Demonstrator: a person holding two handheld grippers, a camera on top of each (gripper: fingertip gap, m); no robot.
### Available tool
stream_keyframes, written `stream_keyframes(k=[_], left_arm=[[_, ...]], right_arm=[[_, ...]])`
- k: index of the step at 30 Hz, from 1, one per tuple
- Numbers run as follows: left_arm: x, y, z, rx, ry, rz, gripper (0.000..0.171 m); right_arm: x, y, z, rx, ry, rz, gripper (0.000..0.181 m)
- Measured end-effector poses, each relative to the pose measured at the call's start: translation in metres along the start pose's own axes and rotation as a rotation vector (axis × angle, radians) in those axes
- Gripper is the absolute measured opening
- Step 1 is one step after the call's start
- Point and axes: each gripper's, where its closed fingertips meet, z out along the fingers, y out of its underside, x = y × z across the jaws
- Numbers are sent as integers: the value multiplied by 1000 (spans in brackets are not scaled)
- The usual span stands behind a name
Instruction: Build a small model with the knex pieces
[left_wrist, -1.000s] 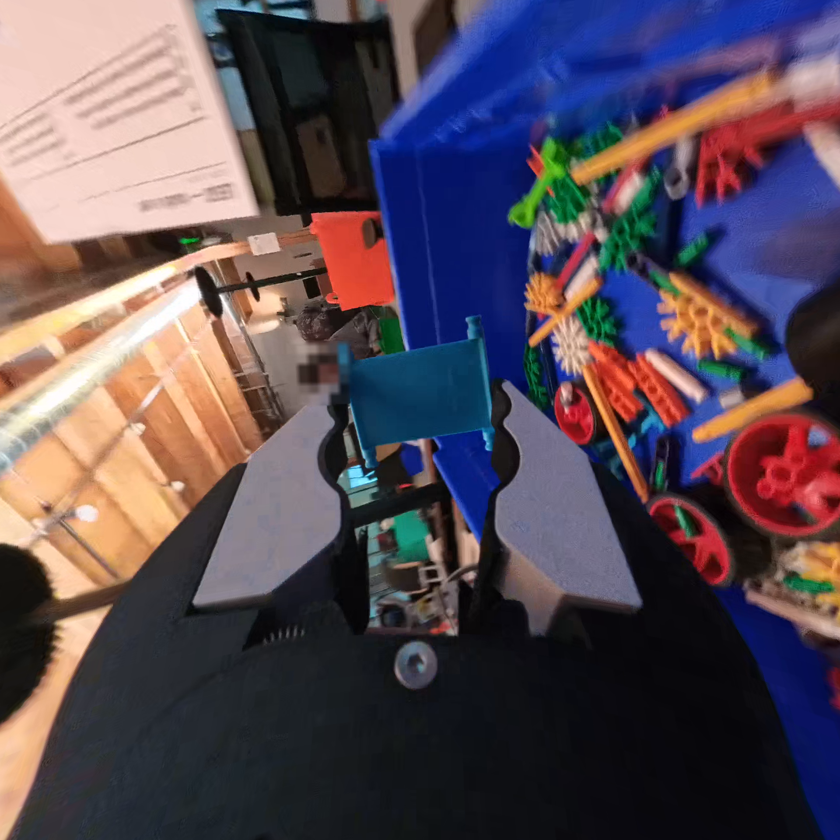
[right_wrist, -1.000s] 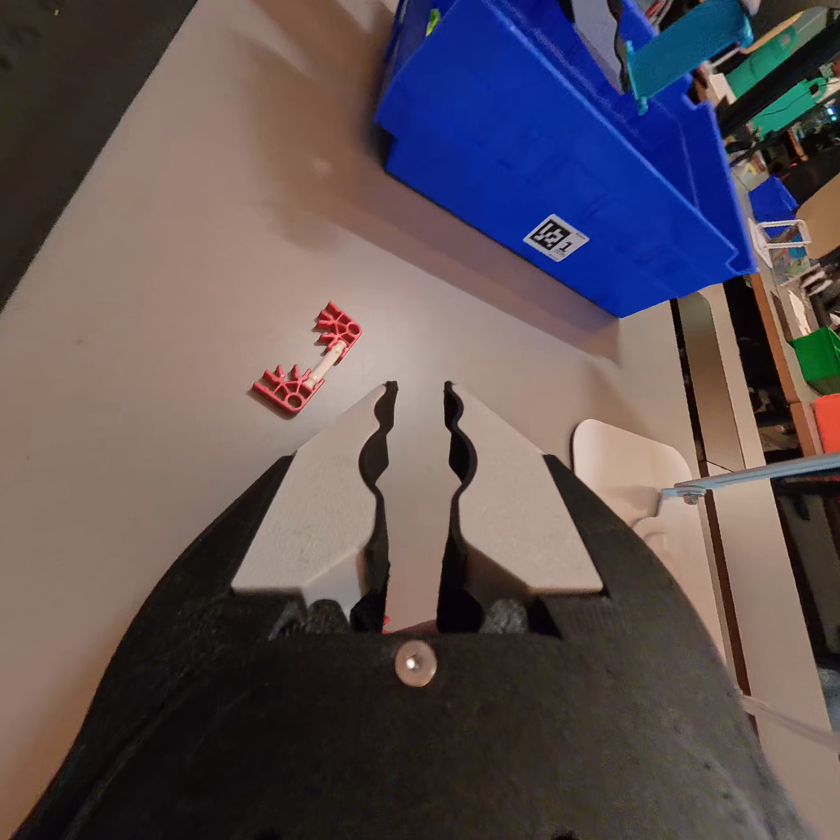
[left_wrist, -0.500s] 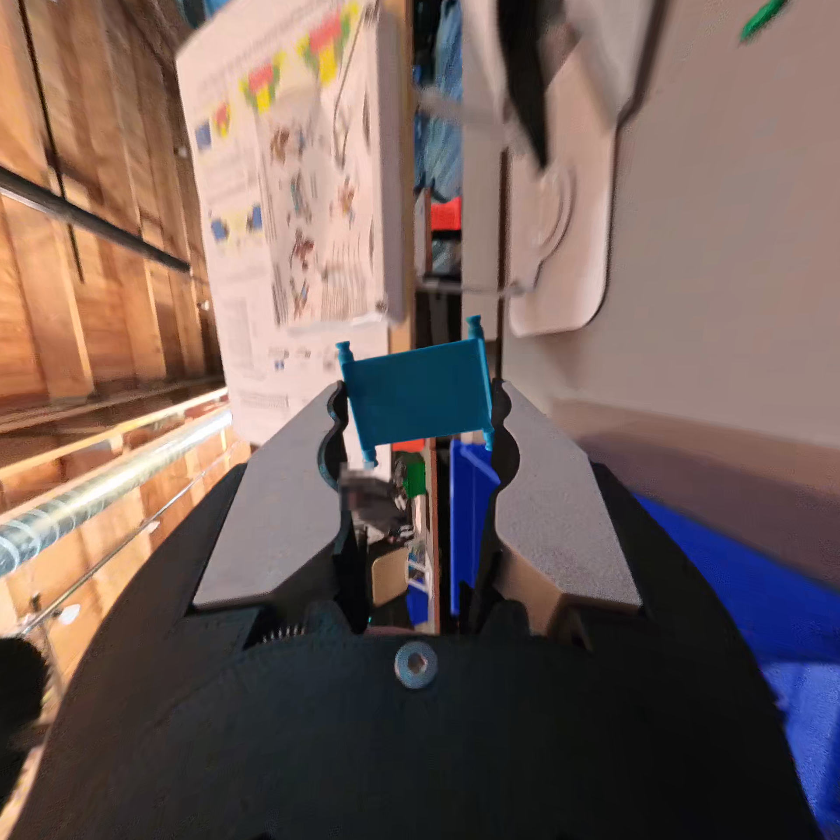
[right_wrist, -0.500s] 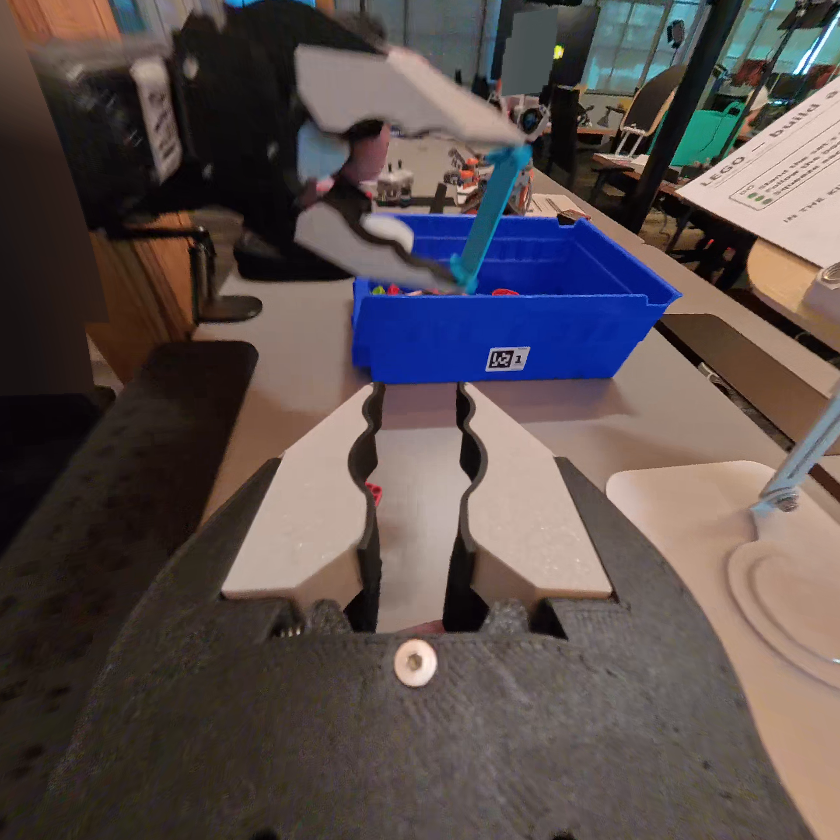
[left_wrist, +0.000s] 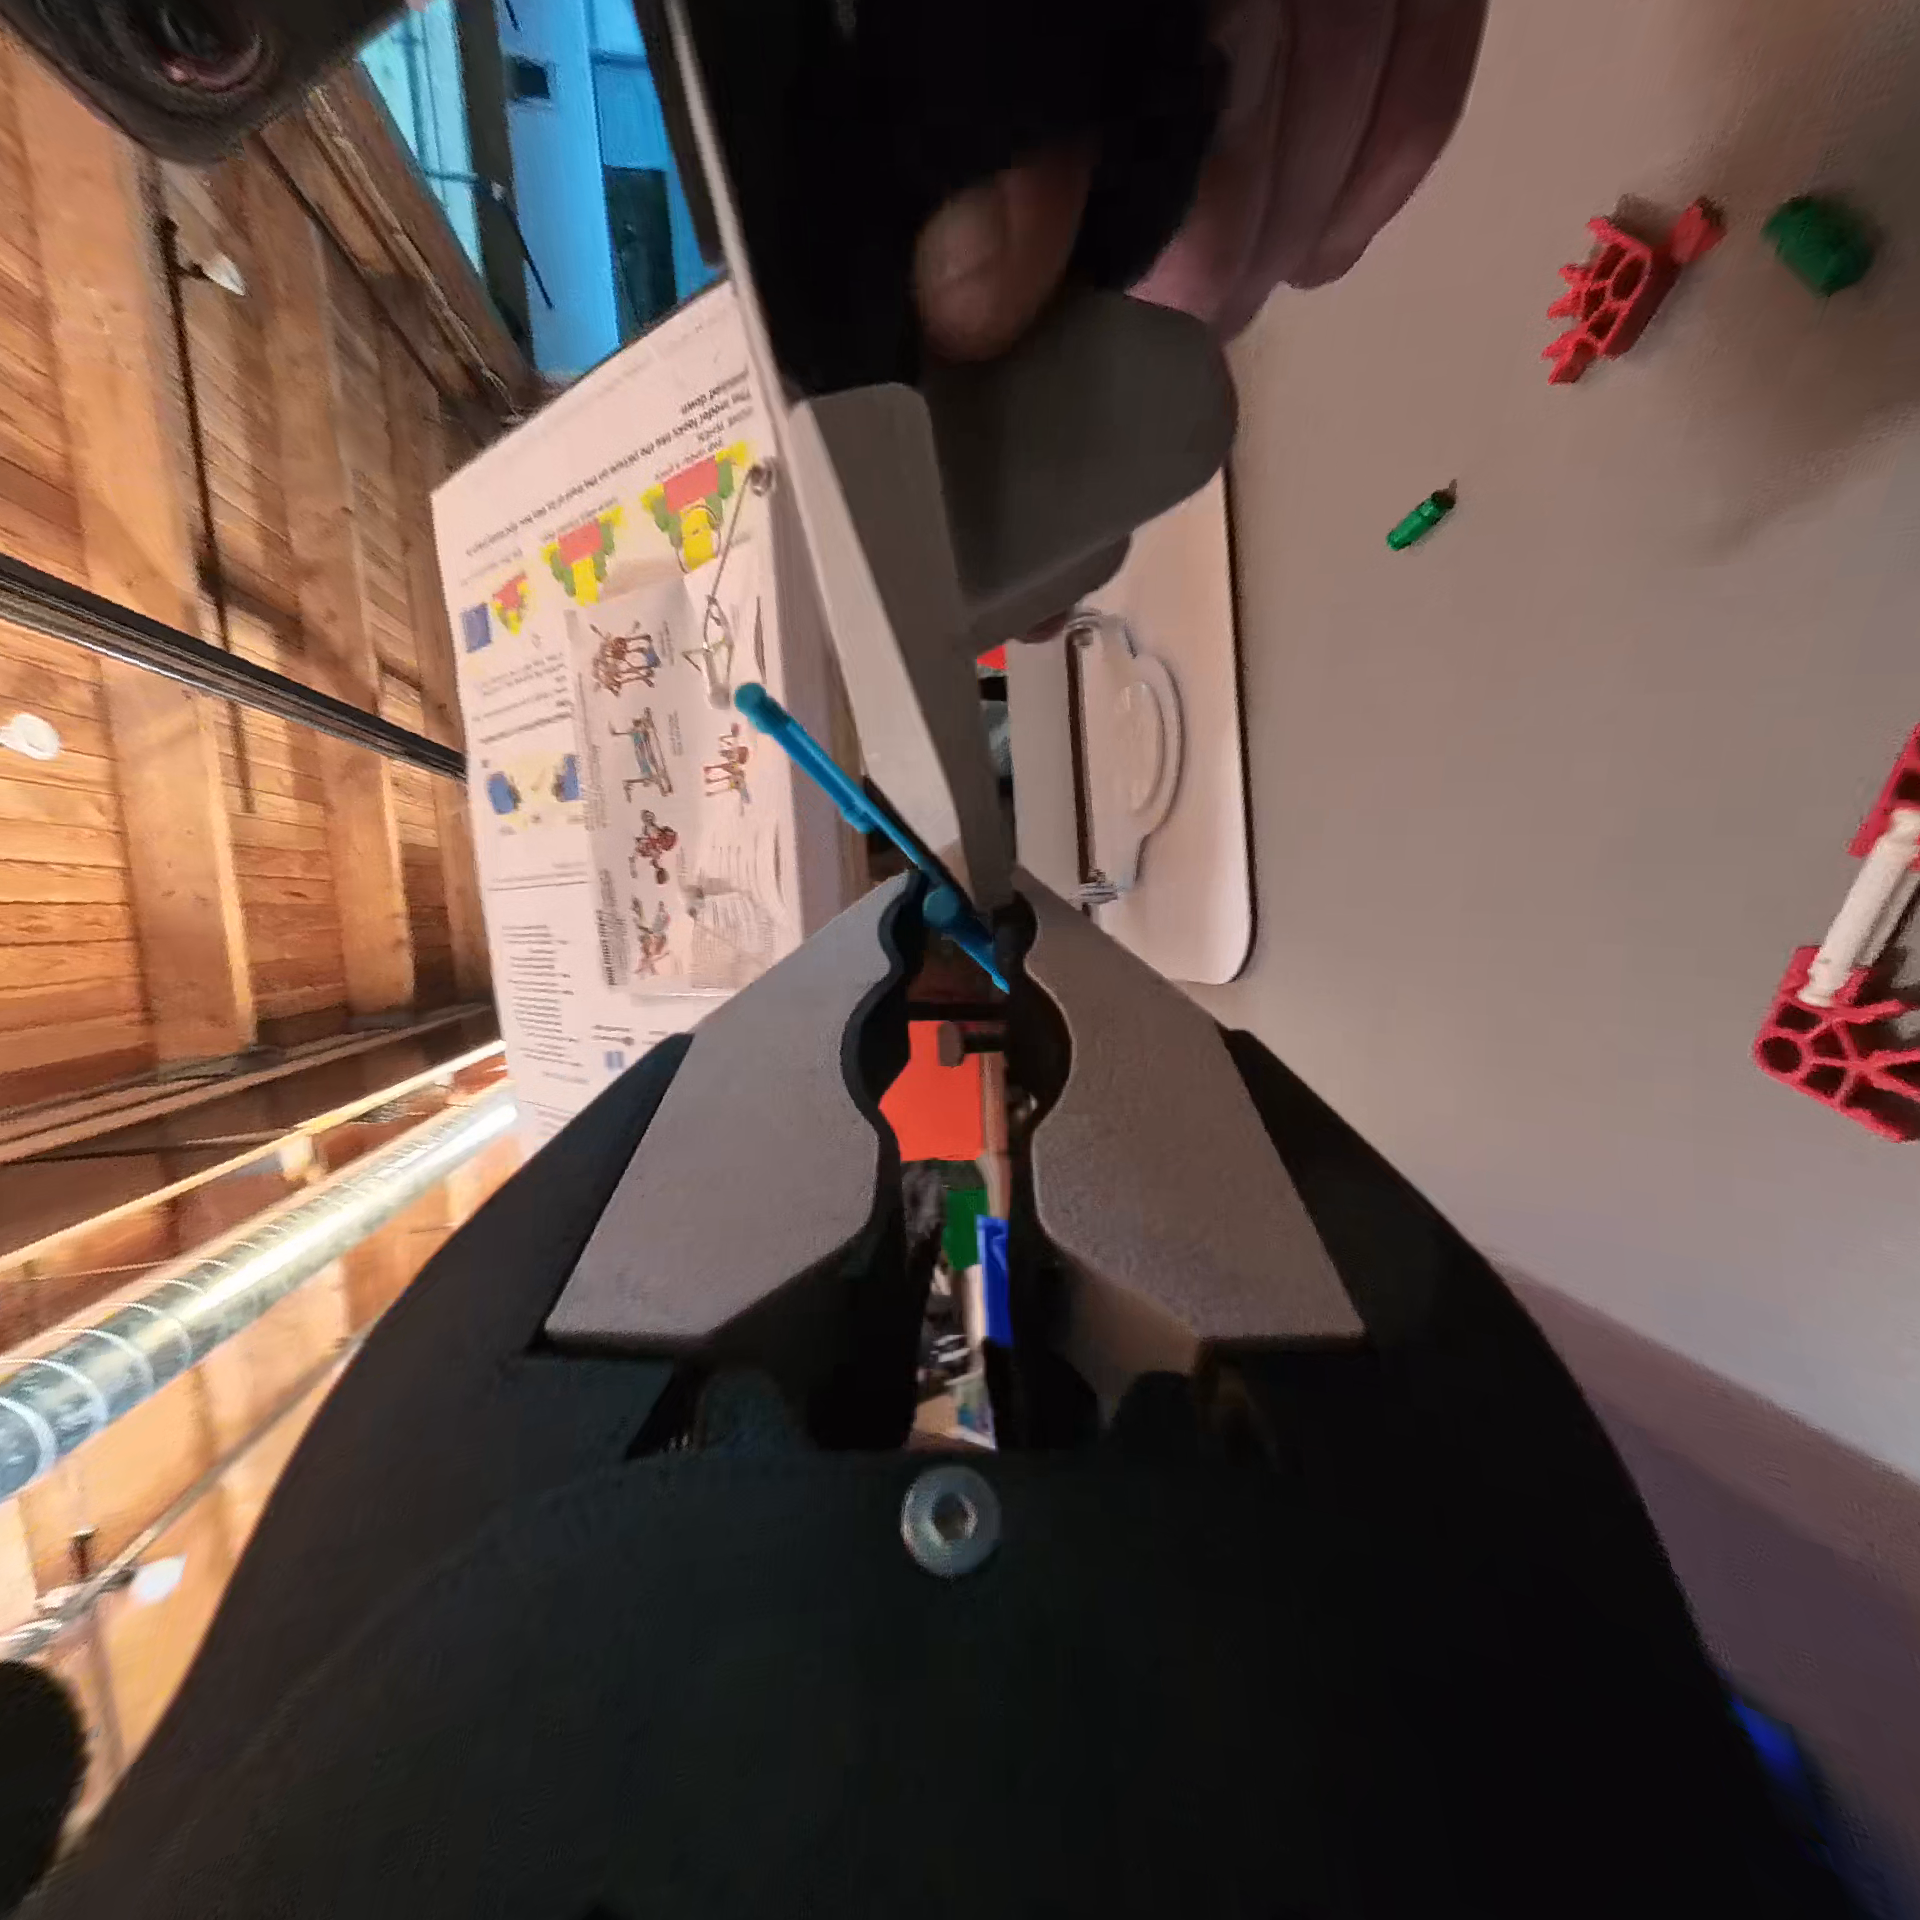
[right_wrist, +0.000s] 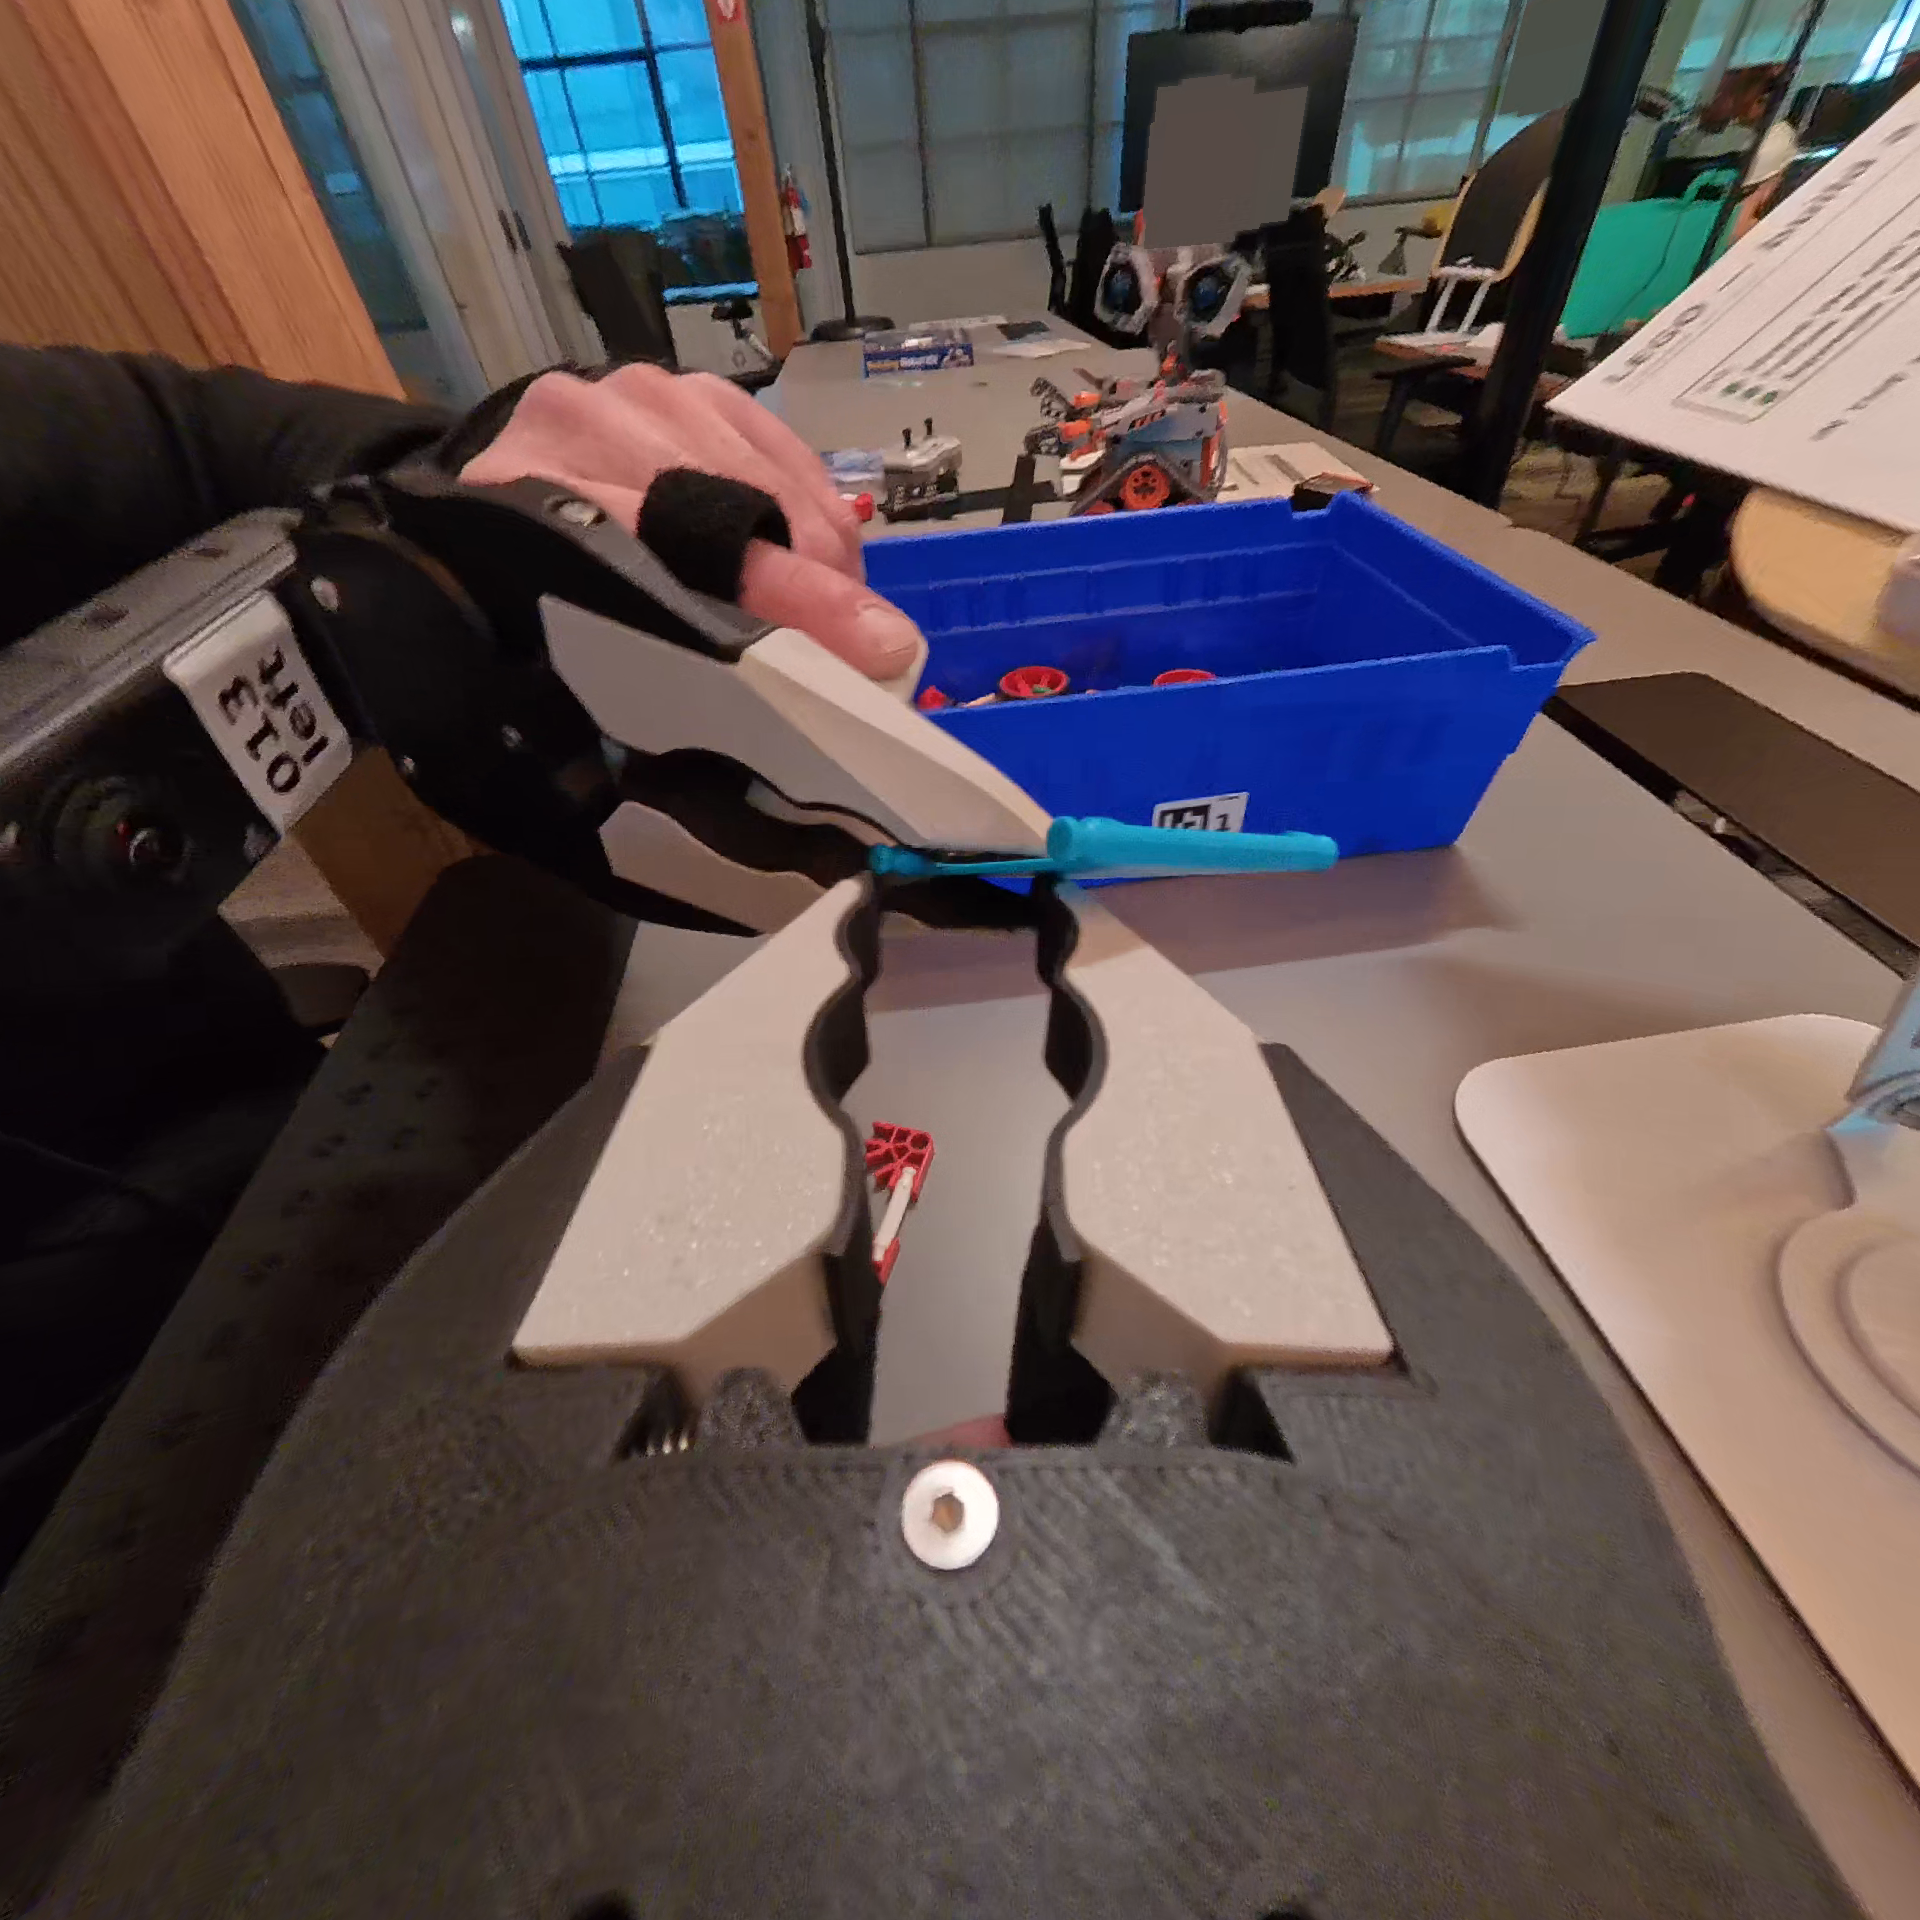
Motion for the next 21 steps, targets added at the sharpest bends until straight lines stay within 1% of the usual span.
stream_keyframes(k=[1, 2, 5, 6, 8, 9, 12, 14, 17, 19, 21], left_arm=[[1, 0, 1, 4, 1, -25, 9], [1, 1, 1, 5, -1, -35, 9], [-1, -1, 1, 20, -21, -83, 7], [-2, 0, 1, 12, -43, -70, 6], [-5, 3, 3, -15, -86, -19, 7], [-5, 3, 3, -4, -79, -46, 7], [-4, 3, 3, 35, -10, -184, 5], [-3, 3, 4, 37, 69, -268, 5], [-9, 4, 0, 60, 118, -394, 2], [-14, 10, -5, 77, 143, -546, 1], [-14, 15, -12, 93, 199, -753, 2]], right_arm=[[-3, 1, 1, 6, -12, 0, 14], [-3, 1, 2, 7, -7, -2, 11], [-3, -2, 0, 24, -9, -2, 10], [-3, -4, 0, 31, -8, 1, 10], [-5, -4, 0, 37, -27, 13, 22], [-5, -3, 0, 31, -30, 12, 24], [-7, -5, -2, 27, -32, -37, 26], [-8, -6, -4, 25, -44, -66, 28], [-5, -10, -10, 30, -42, -69, 28], [2, -11, -13, 28, -2, -102, 31], [8, -6, -14, -12, 26, -143, 30]])
